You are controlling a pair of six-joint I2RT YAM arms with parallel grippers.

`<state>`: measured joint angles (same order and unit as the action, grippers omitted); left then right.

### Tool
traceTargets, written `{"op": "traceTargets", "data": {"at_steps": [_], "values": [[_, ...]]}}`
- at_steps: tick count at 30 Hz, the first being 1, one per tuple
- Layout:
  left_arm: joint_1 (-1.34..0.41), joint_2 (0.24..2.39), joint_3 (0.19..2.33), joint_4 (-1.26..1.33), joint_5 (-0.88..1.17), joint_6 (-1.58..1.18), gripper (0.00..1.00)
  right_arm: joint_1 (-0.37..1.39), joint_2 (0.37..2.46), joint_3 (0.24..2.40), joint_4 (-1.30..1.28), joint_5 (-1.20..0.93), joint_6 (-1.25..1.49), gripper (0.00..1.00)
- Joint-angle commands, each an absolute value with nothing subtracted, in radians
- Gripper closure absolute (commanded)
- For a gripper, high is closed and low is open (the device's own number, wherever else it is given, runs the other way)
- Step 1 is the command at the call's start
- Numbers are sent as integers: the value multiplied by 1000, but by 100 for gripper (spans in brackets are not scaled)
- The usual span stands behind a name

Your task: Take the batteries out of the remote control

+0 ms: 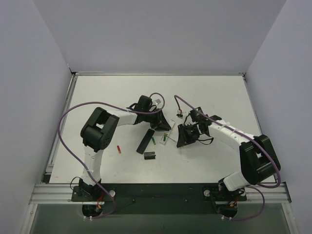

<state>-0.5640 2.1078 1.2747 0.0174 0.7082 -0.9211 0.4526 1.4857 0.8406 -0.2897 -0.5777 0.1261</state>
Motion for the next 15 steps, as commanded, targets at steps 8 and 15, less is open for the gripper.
{"op": "traceTargets", "data": {"at_steps": [8,15], "values": [[-575,2109,1256,-64,626,-870,66,419,1442,770,-178,-672,129,100],[-575,2112,1259,-64,624,-868,66,417,1447,742,-118,-762,155,100]]}}
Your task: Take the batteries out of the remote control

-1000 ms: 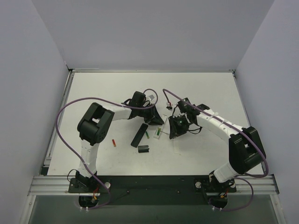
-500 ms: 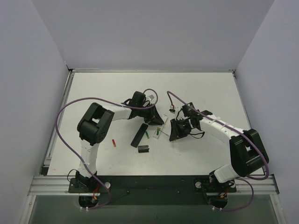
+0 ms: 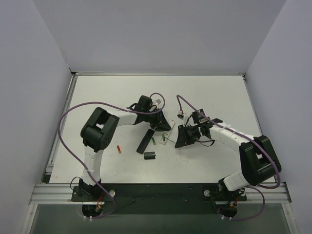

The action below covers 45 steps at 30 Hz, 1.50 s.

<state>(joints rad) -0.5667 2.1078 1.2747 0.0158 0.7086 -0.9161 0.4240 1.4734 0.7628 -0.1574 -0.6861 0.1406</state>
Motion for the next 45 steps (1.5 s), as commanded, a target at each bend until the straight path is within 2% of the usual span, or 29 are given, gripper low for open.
{"op": "traceTargets", "data": {"at_steps": [1,17,45], "values": [[-577,2112,1259,-66,624,-868,66,419,1447,742,-115,-764,156,100],[-578,2115,1282,-83,629,-862,66,419,1428,790,-170,-784,163,100],[-588,2102,1282,-77,627,-870,66,486,1407,739,-172,-792,219,100]]}}
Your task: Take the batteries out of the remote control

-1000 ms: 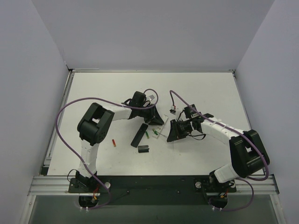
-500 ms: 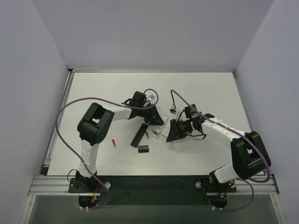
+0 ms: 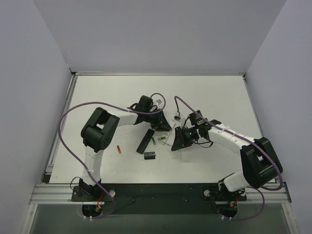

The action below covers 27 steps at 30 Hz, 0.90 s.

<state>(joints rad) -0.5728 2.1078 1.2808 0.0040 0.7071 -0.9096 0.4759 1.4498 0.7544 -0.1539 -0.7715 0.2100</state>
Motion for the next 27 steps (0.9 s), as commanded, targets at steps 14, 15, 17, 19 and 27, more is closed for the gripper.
{"op": "traceTargets", "data": {"at_steps": [14,15,17,19,27], "values": [[-591,2106,1304,-91,627,-862,66,500,1379,683,-153,-779,255,100],[-591,2105,1305,-89,629,-862,66,503,1374,684,-153,-776,258,100],[-592,2105,1302,-91,629,-862,66,506,1347,690,-152,-779,273,100],[-594,2105,1301,-91,629,-861,66,506,1312,709,-153,-776,304,100],[-595,2102,1290,-84,629,-862,66,503,1293,784,-190,-637,354,100]]}}
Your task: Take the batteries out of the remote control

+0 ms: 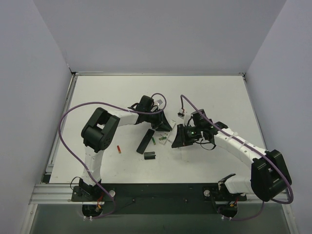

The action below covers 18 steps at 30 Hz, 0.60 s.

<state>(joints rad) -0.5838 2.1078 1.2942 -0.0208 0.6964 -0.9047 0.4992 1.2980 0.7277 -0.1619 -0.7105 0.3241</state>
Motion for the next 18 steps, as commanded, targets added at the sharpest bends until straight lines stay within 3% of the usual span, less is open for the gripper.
{"op": "traceTargets", "data": {"at_steps": [1,11,18], "values": [[-595,2103,1289,-84,629,-865,66,503,1308,791,-192,-629,353,100],[-600,2111,1292,-78,627,-870,66,512,1402,819,-167,-600,350,100],[-603,2117,1290,-63,630,-879,66,613,1476,804,-175,-592,339,100]]}}
